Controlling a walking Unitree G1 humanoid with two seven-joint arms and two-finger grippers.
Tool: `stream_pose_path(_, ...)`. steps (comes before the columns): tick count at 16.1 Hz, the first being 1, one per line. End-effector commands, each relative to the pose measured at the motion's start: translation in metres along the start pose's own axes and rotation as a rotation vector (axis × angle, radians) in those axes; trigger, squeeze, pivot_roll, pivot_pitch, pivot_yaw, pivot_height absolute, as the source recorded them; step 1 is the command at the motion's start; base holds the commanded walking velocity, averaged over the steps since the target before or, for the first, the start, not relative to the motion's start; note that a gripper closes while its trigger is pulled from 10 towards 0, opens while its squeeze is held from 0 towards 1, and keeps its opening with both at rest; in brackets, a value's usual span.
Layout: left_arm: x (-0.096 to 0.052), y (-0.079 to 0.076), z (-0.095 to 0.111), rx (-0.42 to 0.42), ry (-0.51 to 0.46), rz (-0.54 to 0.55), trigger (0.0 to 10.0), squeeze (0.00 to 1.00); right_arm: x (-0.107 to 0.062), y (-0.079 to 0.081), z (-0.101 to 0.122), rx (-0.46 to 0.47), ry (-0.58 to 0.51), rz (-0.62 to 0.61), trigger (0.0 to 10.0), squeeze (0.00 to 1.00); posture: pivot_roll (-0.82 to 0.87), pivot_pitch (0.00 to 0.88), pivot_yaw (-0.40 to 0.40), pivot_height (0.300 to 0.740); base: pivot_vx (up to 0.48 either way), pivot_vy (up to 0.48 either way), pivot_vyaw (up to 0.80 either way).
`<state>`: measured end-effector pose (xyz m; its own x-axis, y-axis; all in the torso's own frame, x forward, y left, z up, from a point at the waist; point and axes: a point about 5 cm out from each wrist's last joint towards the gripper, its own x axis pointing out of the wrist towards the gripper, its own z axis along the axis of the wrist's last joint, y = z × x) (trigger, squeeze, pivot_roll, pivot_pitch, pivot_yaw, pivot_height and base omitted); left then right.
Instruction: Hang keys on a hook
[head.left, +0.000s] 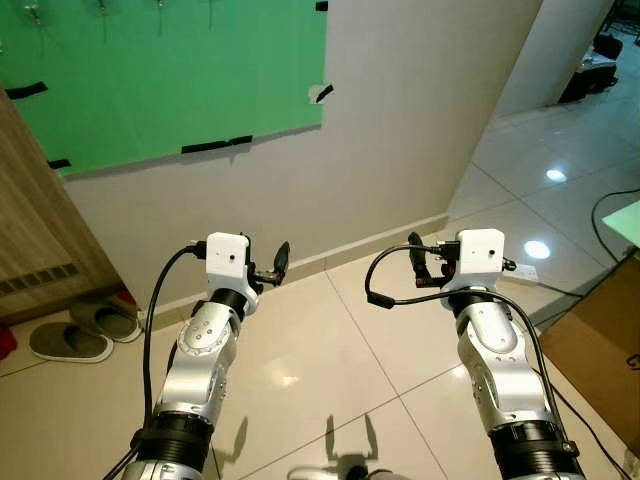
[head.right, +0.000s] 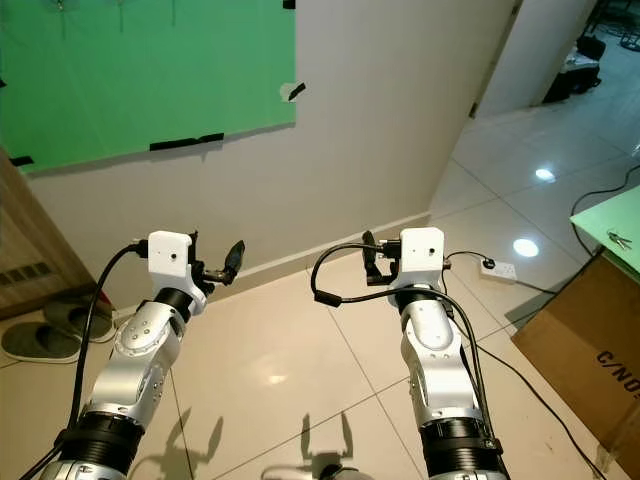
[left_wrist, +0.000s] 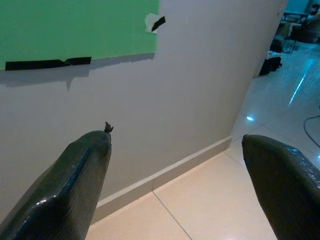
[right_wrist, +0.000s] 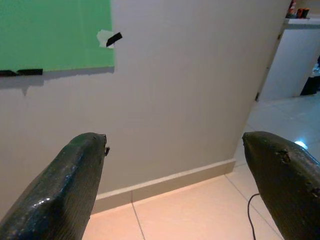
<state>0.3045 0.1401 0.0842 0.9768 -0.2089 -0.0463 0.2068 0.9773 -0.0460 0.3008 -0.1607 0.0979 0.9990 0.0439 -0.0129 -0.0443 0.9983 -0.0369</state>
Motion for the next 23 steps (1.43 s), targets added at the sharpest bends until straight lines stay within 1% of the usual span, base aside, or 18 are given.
stream_pose_path(1, 0.002, -0.001, 0.010, 0.003, -0.047, 0.006, 10.0, 0.00, 0.002, -0.004, 0.001, 0.004, -0.009, -0.016, 10.0, 0.00, -0.02, 0.000, -0.036, 0.740, 0.000, 0.000, 0.00)
stream_pose_path(3, 0.002, 0.001, 0.009, -0.021, -0.042, 0.030, 10.0, 0.00, 0.003, -0.004, 0.002, 0.004, -0.011, -0.017, 10.0, 0.00, -0.02, 0.000, -0.035, 0.740, 0.000, 0.000, 0.00)
stream_pose_path(4, 0.002, 0.004, 0.008, -0.083, -0.030, 0.064, 10.0, 0.00, 0.003, -0.004, 0.002, 0.005, -0.011, -0.018, 10.0, 0.00, -0.02, 0.000, -0.035, 0.740, 0.000, 0.000, 0.00)
stream_pose_path(5, 0.001, 0.014, -0.001, -0.255, 0.018, 0.180, 10.0, 0.00, 0.003, -0.007, 0.000, 0.087, -0.004, -0.046, 10.0, 0.00, -0.02, 0.000, -0.029, 0.740, 0.000, 0.000, 0.00)
stream_pose_path(6, -0.001, 0.015, -0.003, -0.282, 0.027, 0.204, 10.0, 0.00, 0.003, -0.009, -0.001, 0.160, 0.008, -0.072, 10.0, 0.00, -0.02, 0.000, -0.029, 0.740, 0.000, 0.000, 0.00)
stream_pose_path(7, 0.000, 0.018, -0.001, -0.267, 0.015, 0.223, 10.0, 0.00, 0.002, -0.016, -0.003, 0.190, 0.018, -0.114, 10.0, 0.00, -0.02, 0.000, -0.031, 0.740, 0.000, 0.000, 0.00)
stream_pose_path(8, 0.000, 0.019, 0.000, -0.264, 0.008, 0.227, 10.0, 0.00, 0.002, -0.018, -0.004, 0.177, 0.017, -0.120, 10.0, 0.00, -0.02, 0.000, -0.031, 0.740, 0.000, 0.000, 0.00)
stream_pose_path(10, 0.005, 0.022, 0.007, -0.210, -0.014, 0.213, 10.0, 0.00, 0.002, -0.016, -0.003, 0.119, 0.009, -0.098, 10.0, 0.00, -0.03, 0.000, -0.029, 0.740, 0.000, 0.000, 0.00)
stream_pose_path(11, 0.007, 0.019, 0.013, -0.061, -0.021, 0.169, 10.0, 0.00, 0.002, -0.014, -0.003, 0.083, 0.010, -0.084, 10.0, 0.00, -0.03, 0.000, -0.027, 0.740, 0.000, 0.000, 0.00)
stream_pose_path(12, 0.007, 0.013, 0.015, 0.058, -0.027, 0.115, 10.0, 0.00, 0.001, -0.012, -0.004, 0.030, 0.019, -0.071, 10.0, 0.00, -0.03, 0.000, -0.026, 0.740, 0.000, 0.000, 0.00)
stream_pose_path(13, 0.007, 0.011, 0.016, 0.083, -0.027, 0.102, 10.0, 0.00, 0.001, -0.012, -0.005, 0.013, 0.023, -0.067, 10.0, 0.00, -0.03, 0.000, -0.026, 0.740, 0.000, 0.000, 0.00)
stream_pose_path(14, 0.006, 0.006, 0.016, 0.080, -0.042, 0.055, 10.0, 0.00, 0.001, -0.010, -0.006, -0.020, 0.027, -0.054, 10.0, 0.00, -0.03, 0.000, -0.024, 0.740, 0.000, 0.000, 0.00)
stream_pose_path(15, 0.006, 0.001, 0.014, 0.064, -0.033, 0.029, 10.0, 0.00, 0.001, -0.008, -0.007, -0.052, 0.031, -0.033, 10.0, 0.00, -0.03, 0.000, -0.023, 0.740, 0.480, 0.000, 0.00)
stream_pose_path(17, 0.007, -0.005, 0.013, 0.048, -0.040, 0.004, 10.0, 0.00, 0.002, -0.004, -0.008, -0.002, 0.058, -0.025, 10.0, 0.00, -0.03, 0.000, -0.022, 0.740, 0.480, 0.000, -0.39)
stream_pose_path(18, 0.007, -0.005, 0.012, 0.052, -0.033, 0.003, 10.0, 0.00, 0.002, -0.004, -0.008, 0.002, 0.056, -0.021, 10.0, 0.00, -0.03, 0.000, -0.022, 0.740, 0.465, 0.000, -0.70)
stream_pose_path(19, 0.006, -0.005, 0.008, 0.044, -0.021, 0.002, 10.0, 0.00, 0.002, -0.005, -0.008, 0.034, 0.048, -0.014, 10.0, 0.00, -0.03, 0.000, -0.020, 0.740, 0.000, 0.000, -0.66)
stream_pose_path(21, 0.006, -0.003, 0.007, 0.018, -0.015, 0.009, 10.0, 0.00, 0.001, -0.006, -0.007, 0.051, 0.043, -0.021, 10.0, 0.00, -0.03, 0.000, -0.020, 0.740, 0.000, 0.000, -0.64)
stream_pose_path(23, 0.007, -0.002, 0.008, 0.016, -0.022, 0.014, 10.0, 0.00, 0.001, -0.008, -0.007, 0.032, 0.041, -0.036, 10.0, 0.00, -0.03, 0.000, -0.020, 0.740, 0.000, 0.000, -0.63)
